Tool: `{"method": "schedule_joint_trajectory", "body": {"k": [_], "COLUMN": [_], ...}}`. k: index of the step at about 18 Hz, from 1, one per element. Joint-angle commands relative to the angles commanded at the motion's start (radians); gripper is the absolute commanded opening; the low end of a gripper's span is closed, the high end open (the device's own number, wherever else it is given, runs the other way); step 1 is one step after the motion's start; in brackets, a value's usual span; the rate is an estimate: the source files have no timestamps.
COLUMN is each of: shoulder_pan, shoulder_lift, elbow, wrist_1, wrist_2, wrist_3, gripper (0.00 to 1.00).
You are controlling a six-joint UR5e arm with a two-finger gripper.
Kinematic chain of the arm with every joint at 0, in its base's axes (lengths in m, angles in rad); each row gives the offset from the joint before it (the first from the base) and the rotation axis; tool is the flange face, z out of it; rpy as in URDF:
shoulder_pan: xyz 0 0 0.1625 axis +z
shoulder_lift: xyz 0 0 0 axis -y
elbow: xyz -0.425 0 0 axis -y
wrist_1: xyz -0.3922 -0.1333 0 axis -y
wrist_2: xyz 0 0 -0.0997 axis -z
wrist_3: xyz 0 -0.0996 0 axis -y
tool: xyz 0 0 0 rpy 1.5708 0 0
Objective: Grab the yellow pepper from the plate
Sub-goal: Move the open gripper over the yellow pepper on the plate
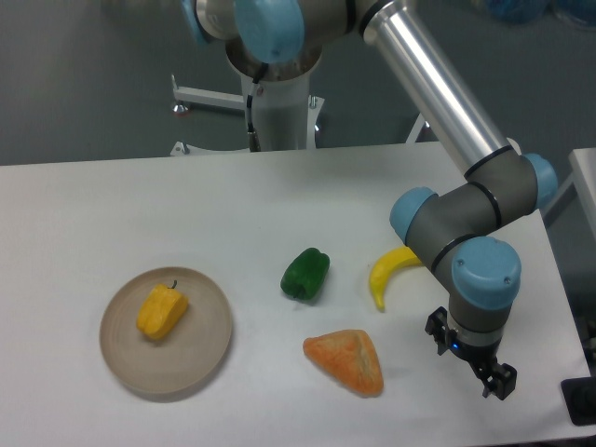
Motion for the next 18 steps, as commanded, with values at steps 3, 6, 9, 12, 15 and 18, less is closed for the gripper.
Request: {"method": "schedule_joint_trajectory", "body": {"k": [3,6,9,12,15,18], "shoulder_pan": [-0.005,-0.018,-0.054,-0.097,-0.147,-0.216], "shoulder_lift": [0.002,0.021,0.093,0.159,0.228,0.290], "elbow": [-0.003,-0.018,-0.104,-0.187,-0.264,-0.301], "wrist_1": [-0.002,-0.003,-0.011,-0.014,-0.060,-0.171], "wrist_2": [0.000,0.009,0.009,0.012,0.012,0.012], "wrist_3": [-0.005,-0.015,-0.101,-0.178,-0.316,-0.477], "gripper": [1.00,1.00,1.00,1.00,1.00,1.00]}}
